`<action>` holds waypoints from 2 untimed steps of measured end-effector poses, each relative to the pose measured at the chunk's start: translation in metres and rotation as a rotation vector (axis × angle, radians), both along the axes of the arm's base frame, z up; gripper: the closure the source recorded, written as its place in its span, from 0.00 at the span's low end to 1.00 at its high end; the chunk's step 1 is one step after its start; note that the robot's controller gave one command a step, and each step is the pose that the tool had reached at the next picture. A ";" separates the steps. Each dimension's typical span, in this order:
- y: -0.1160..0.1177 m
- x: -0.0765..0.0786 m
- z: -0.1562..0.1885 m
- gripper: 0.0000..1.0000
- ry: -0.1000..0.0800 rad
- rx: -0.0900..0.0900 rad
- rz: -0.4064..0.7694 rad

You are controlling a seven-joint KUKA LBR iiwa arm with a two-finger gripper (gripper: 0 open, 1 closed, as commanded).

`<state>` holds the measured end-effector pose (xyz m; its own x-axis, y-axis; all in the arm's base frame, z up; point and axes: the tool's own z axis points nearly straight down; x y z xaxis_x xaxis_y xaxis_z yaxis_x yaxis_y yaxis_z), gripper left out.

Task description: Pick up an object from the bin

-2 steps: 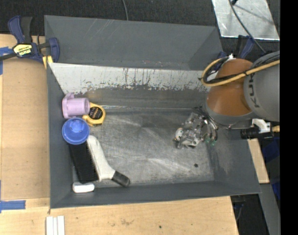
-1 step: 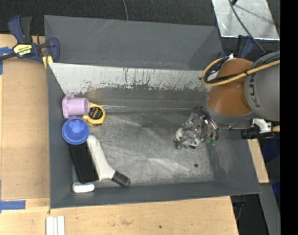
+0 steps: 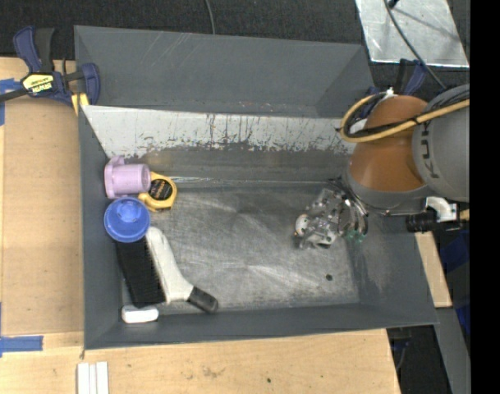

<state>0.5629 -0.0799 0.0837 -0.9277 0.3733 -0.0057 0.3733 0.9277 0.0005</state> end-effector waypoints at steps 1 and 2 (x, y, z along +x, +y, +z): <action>0.000 -0.001 0.008 1.00 0.006 0.001 0.000; 0.000 -0.001 0.022 1.00 0.004 0.001 0.001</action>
Offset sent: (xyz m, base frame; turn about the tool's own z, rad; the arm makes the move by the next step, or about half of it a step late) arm -0.0001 -0.0001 0.0207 0.0000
